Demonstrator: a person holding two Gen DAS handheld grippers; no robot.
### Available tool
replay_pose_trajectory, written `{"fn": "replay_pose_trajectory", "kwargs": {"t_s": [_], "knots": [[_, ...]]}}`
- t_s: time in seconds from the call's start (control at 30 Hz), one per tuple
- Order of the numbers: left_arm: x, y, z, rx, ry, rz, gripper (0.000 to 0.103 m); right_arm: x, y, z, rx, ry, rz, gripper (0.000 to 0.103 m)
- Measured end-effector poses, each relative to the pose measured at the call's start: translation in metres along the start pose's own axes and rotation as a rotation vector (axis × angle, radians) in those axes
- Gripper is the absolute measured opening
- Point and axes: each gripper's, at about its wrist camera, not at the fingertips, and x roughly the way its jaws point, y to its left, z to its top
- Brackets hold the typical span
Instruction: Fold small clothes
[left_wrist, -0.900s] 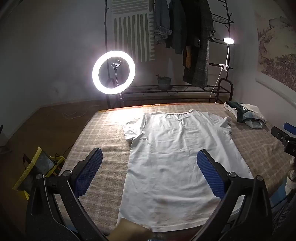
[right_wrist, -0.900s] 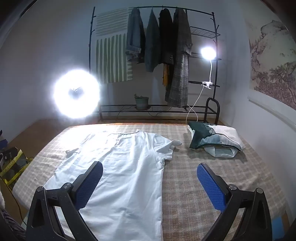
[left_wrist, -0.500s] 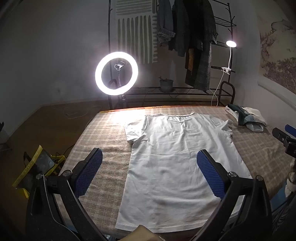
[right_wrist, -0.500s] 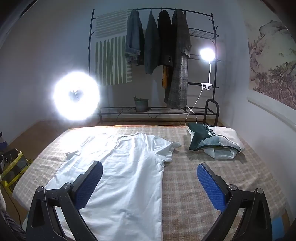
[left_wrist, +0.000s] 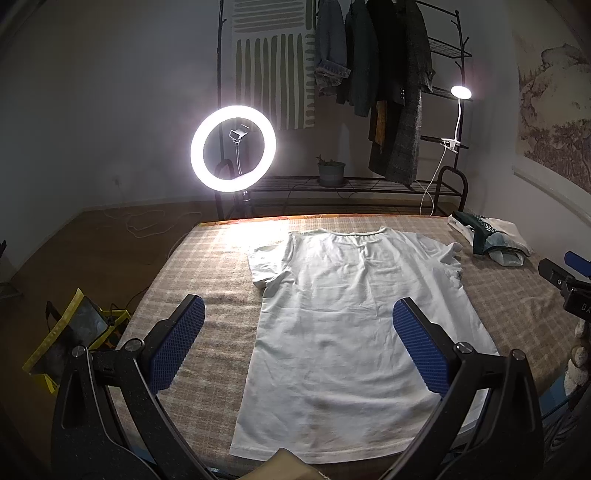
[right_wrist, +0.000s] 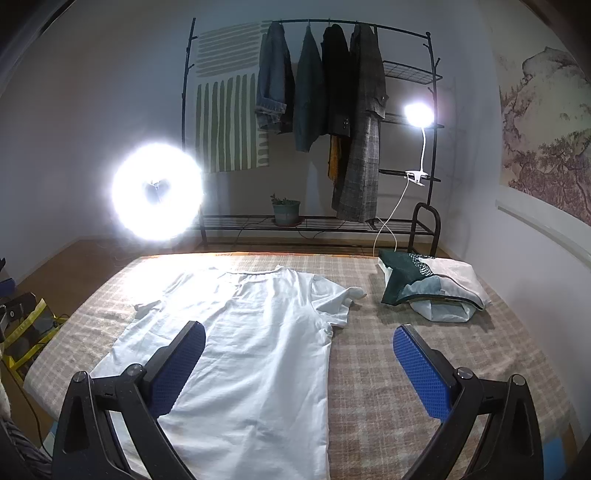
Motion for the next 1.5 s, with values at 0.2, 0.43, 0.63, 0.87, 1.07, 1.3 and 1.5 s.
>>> {"fn": "replay_pose_trajectory", "kwargs": {"t_s": [0.2, 0.43, 0.63, 0.87, 1.07, 1.3, 1.5], "knots": [[-0.0040, -0.0032, 0.0000, -0.003, -0.005, -0.001, 0.103, -0.0008, -0.0020, 0.0009, 0.000, 0.001, 0.001, 0.103], [-0.0062, -0.0044, 0.0021, -0.007, -0.005, 0.000, 0.103, -0.0009, -0.0004, 0.0010, 0.001, 0.001, -0.001, 0.103], [-0.0060, -0.0052, 0.0029, -0.007, -0.011, -0.001, 0.103, -0.0012, 0.0000, 0.0014, -0.002, 0.000, -0.002, 0.103], [-0.0041, 0.0002, 0.0059, -0.016, -0.016, 0.000, 0.103, -0.0012, 0.0005, 0.0013, -0.001, 0.000, -0.002, 0.103], [-0.0039, 0.0012, 0.0055, -0.019, -0.020, 0.003, 0.103, -0.0018, 0.0006, 0.0025, -0.003, -0.002, -0.003, 0.103], [-0.0041, 0.0013, 0.0047, -0.019, -0.021, 0.003, 0.103, -0.0019, 0.0004, 0.0023, -0.001, -0.002, -0.002, 0.103], [-0.0041, 0.0009, 0.0047, -0.019, -0.022, 0.003, 0.103, -0.0014, 0.0006, 0.0016, -0.003, -0.002, -0.002, 0.103]]}}
